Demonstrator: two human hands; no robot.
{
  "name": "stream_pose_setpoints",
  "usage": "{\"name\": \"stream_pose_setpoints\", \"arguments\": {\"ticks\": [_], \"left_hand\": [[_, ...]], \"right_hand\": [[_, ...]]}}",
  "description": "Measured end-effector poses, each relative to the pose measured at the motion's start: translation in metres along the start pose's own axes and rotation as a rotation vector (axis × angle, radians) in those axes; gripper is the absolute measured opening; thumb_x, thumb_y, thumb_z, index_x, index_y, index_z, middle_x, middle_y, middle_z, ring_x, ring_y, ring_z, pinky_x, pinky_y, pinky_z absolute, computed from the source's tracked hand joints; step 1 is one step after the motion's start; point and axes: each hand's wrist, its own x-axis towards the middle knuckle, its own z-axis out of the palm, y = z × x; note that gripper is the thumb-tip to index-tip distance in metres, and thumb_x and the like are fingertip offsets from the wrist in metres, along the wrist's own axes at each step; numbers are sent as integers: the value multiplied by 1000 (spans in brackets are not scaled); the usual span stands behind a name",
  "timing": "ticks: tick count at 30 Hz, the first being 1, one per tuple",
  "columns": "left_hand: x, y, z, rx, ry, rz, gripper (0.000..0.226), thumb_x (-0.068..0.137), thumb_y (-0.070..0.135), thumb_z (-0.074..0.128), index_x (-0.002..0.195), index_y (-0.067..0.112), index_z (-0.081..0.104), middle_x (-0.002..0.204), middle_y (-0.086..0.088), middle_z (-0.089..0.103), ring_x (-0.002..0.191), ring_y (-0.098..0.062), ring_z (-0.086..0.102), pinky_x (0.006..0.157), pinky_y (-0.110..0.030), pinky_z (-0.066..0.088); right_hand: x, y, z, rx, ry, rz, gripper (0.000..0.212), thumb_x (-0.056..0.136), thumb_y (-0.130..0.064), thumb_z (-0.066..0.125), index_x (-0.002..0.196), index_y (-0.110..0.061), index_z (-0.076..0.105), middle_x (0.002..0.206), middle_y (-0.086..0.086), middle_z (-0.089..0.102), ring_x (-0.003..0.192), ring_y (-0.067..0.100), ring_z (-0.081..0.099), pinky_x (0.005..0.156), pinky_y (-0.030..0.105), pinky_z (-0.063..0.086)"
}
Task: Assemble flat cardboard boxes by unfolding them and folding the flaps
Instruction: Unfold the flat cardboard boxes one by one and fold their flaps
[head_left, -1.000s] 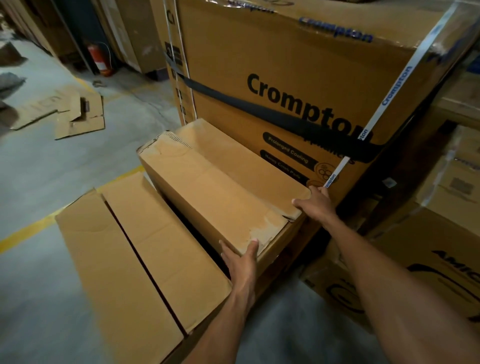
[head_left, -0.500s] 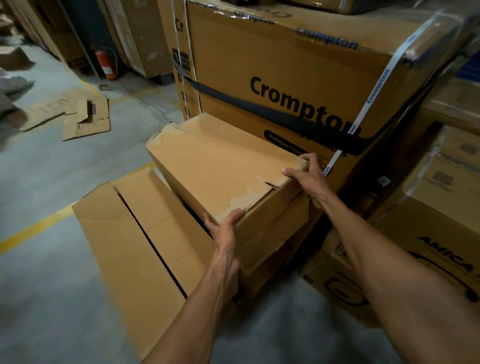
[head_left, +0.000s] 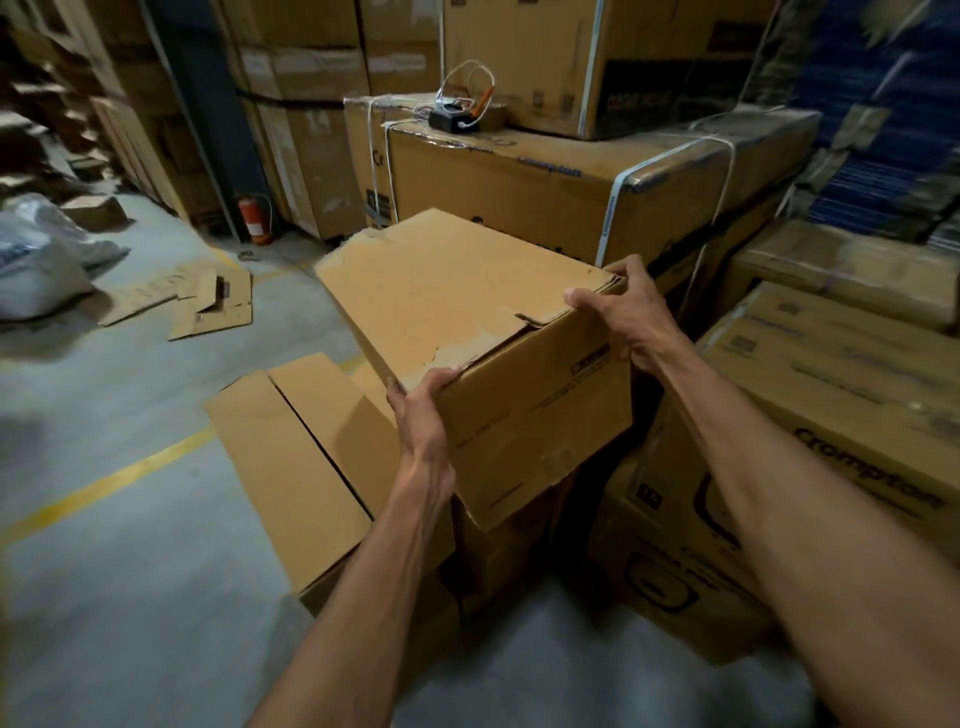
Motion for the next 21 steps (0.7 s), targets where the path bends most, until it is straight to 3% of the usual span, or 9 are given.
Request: {"name": "stream_pose_setpoints", "arguments": {"ticks": [2,6,10,11,14,17,21], "left_hand": [[-40,2,1,36,-12,37,106,62,47,74,154,20,30,109,-12,62,89,-25,62,58,-36,51],[-120,-7,-2,155,-44,132,87,67,52,72,144,22,44,118,-11,64,95,-24,62,62,-36,47],[-190,-20,-7,219,-48,208,66,81,45,72,138,28,45,116,-7,63,104,-29,63,81,-50,57],[-204,-22,-9,231,-56,218,57,79,47,72,127,27,48,115,-8,64,103,-30,64,82,-52,57],[-240,-29,-13,275,-111,227,77,64,61,72,128,19,58,114,-13,67,100,-33,66,77,-50,57],[-265,-40,-16,298,-130,232,91,62,66,72,135,15,57,116,-13,67,100,-33,66,74,-47,56],[-296,-55,-7,310,-223,234,55,69,59,69,111,24,69,107,-9,71,97,-31,68,76,-49,58]], "right_hand": [[-39,-5,-32,10,35,-8,60,81,-49,79,124,-27,43,122,6,51,93,18,55,74,45,58],[-122,-3,-90,70,88,-26,58,83,-45,79,123,-23,43,116,4,51,88,13,54,64,37,55],[-197,12,-130,151,140,12,57,83,-43,79,123,-21,45,110,3,53,86,15,56,53,32,49],[-214,17,-138,172,155,26,57,83,-42,79,123,-21,45,110,3,53,86,16,57,53,32,50],[-261,29,-160,199,222,60,54,83,-43,79,122,-23,46,111,3,54,87,19,60,56,34,53],[-300,41,-180,205,281,77,53,84,-43,79,119,-23,46,105,-1,54,88,19,61,64,40,60],[-339,51,-212,181,390,67,51,85,-41,79,119,-21,46,93,-12,46,80,7,53,56,27,47]]}}
